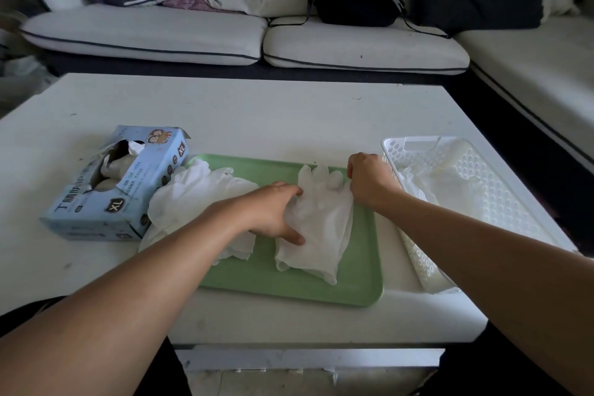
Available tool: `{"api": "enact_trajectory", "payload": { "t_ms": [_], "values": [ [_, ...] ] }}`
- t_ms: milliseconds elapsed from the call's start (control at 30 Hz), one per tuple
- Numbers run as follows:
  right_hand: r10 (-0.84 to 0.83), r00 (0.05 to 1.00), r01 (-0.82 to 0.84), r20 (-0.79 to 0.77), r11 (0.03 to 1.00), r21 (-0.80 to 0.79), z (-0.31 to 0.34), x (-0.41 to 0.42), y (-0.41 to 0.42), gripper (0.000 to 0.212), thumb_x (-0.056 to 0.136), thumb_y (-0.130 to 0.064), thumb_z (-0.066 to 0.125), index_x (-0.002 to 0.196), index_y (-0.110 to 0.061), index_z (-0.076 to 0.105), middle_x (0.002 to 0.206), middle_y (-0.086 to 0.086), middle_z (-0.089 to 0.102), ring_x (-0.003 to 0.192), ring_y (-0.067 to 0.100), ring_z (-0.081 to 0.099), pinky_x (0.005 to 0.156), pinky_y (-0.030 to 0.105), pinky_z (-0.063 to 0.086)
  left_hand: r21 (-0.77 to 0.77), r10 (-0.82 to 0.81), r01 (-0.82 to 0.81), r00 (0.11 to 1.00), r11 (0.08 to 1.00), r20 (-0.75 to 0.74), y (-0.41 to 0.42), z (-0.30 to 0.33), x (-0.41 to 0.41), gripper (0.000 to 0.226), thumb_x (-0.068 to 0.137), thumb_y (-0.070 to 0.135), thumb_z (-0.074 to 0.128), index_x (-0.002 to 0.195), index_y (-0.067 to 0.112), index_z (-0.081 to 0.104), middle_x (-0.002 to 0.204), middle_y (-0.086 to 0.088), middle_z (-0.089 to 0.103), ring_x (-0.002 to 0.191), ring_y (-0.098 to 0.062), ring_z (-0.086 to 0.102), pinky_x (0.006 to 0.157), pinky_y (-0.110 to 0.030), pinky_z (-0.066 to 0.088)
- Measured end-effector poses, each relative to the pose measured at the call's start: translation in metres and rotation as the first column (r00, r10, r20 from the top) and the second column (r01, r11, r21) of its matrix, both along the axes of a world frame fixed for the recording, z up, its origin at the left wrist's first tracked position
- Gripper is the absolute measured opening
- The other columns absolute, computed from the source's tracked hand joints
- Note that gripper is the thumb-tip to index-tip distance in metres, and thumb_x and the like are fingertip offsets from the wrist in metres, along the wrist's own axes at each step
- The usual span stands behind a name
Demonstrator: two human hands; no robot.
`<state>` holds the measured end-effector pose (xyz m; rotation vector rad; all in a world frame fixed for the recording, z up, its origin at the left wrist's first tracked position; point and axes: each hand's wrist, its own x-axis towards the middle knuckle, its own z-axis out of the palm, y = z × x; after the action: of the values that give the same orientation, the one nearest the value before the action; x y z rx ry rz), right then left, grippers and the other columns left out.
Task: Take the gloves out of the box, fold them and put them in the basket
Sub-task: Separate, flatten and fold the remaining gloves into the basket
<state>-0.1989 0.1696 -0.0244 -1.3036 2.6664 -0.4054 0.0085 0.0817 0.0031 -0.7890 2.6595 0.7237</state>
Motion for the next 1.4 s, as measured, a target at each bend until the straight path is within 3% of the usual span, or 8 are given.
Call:
{"api": "enact_trajectory", "payload": {
  "t_ms": [200, 367, 700, 867, 1033, 1167, 1267, 1400],
  "values": [
    [0.062, 0.998, -0.062, -0.031, 0.998, -0.017, -0.001, 0.002, -0.006, 0.019, 0.086, -0.012, 0.056, 0.103, -0.008, 0.064, 0.109, 0.011, 0.057, 0.098, 0.034, 0.059, 0.084, 0.044, 0.055, -0.063, -0.073, 0.075, 0.997, 0.995, 0.031, 0.006, -0.009, 0.002, 0.118, 0.072, 0.040, 0.090, 0.161, 0.020, 0.016, 0.165, 0.003, 0.025, 0.147, -0.019, 0.033, 0.116, -0.029, 0.033],
    [-0.092, 0.980, 0.103, 0.174, 0.993, -0.057, -0.009, -0.007, -0.014, 0.031, 0.086, -0.036, 0.069, 0.093, -0.007, 0.067, 0.098, 0.010, 0.068, 0.089, 0.030, 0.065, 0.074, 0.034, 0.055, -0.074, -0.088, 0.089, 0.996, 0.993, 0.010, 0.009, -0.009, 0.000, 0.133, 0.069, 0.037, 0.093, 0.162, 0.028, -0.002, 0.165, 0.001, 0.025, 0.147, -0.024, 0.033, 0.115, -0.038, 0.037],
    [-0.299, 0.888, 0.334, 0.348, 0.941, -0.044, -0.016, -0.015, -0.026, 0.022, 0.076, -0.019, 0.074, 0.095, -0.009, 0.070, 0.092, 0.007, 0.070, 0.072, 0.022, 0.064, 0.051, 0.020, 0.042, -0.129, -0.173, 0.189, 0.977, 0.973, 0.124, 0.004, -0.008, 0.002, 0.114, 0.072, 0.048, 0.088, 0.160, 0.031, 0.019, 0.167, 0.004, 0.016, 0.151, -0.025, 0.020, 0.121, -0.045, 0.028],
    [-0.281, 0.914, 0.307, 0.292, 0.950, -0.049, -0.012, -0.013, -0.023, 0.034, 0.083, -0.034, 0.073, 0.107, -0.011, 0.066, 0.100, 0.009, 0.069, 0.086, 0.029, 0.068, 0.071, 0.032, 0.056, -0.131, -0.152, 0.169, 0.980, 0.977, 0.124, 0.005, -0.009, 0.002, 0.113, 0.073, 0.049, 0.086, 0.161, 0.029, 0.016, 0.167, 0.004, 0.016, 0.151, -0.025, 0.020, 0.120, -0.046, 0.030],
    [0.123, 0.986, -0.119, 0.112, 0.992, -0.048, 0.043, 0.035, 0.002, 0.030, 0.081, -0.039, 0.078, 0.085, -0.014, 0.063, 0.082, 0.004, 0.066, 0.069, 0.021, 0.065, 0.065, 0.028, 0.051, -0.231, -0.124, 0.142, 0.988, 0.962, 0.093, 0.010, 0.003, 0.006, 0.101, 0.079, 0.050, 0.081, 0.157, 0.023, 0.023, 0.154, -0.005, 0.030, 0.139, -0.028, 0.033, 0.109, -0.048, 0.042],
    [0.546, 0.805, -0.594, 0.234, 0.747, 0.298, 0.052, 0.085, 0.043, 0.029, 0.080, -0.048, 0.079, 0.073, -0.023, 0.066, 0.073, -0.008, 0.069, 0.066, 0.007, 0.064, 0.062, 0.017, 0.044, -0.254, -0.107, 0.106, 0.994, 0.961, 0.011, 0.013, 0.015, 0.005, 0.043, 0.083, 0.049, 0.078, 0.108, 0.023, 0.053, 0.115, 0.001, 0.054, 0.102, -0.020, 0.055, 0.087, -0.040, 0.051],
    [0.590, 0.784, -0.618, 0.195, 0.707, 0.345, 0.035, 0.100, 0.064, 0.030, 0.080, -0.051, 0.077, 0.080, -0.023, 0.067, 0.074, -0.014, 0.058, 0.073, 0.009, 0.055, 0.070, 0.026, 0.045, -0.145, -0.172, 0.188, 0.978, 0.971, 0.117, 0.019, 0.017, 0.006, 0.027, 0.084, 0.049, 0.077, 0.080, 0.031, 0.058, 0.095, 0.005, 0.065, 0.087, -0.018, 0.064, 0.079, -0.039, 0.056],
    [0.594, 0.801, -0.573, 0.075, 0.724, 0.383, 0.024, 0.102, 0.066, 0.043, 0.081, -0.049, 0.077, 0.100, -0.012, 0.068, 0.095, 0.001, 0.066, 0.088, 0.021, 0.062, 0.075, 0.033, 0.050, -0.058, -0.252, 0.270, 0.944, 0.961, 0.213, 0.030, 0.010, 0.013, 0.032, 0.079, 0.049, 0.083, 0.094, 0.028, 0.064, 0.096, 0.008, 0.066, 0.088, -0.017, 0.066, 0.083, -0.040, 0.058]
  ]
}}
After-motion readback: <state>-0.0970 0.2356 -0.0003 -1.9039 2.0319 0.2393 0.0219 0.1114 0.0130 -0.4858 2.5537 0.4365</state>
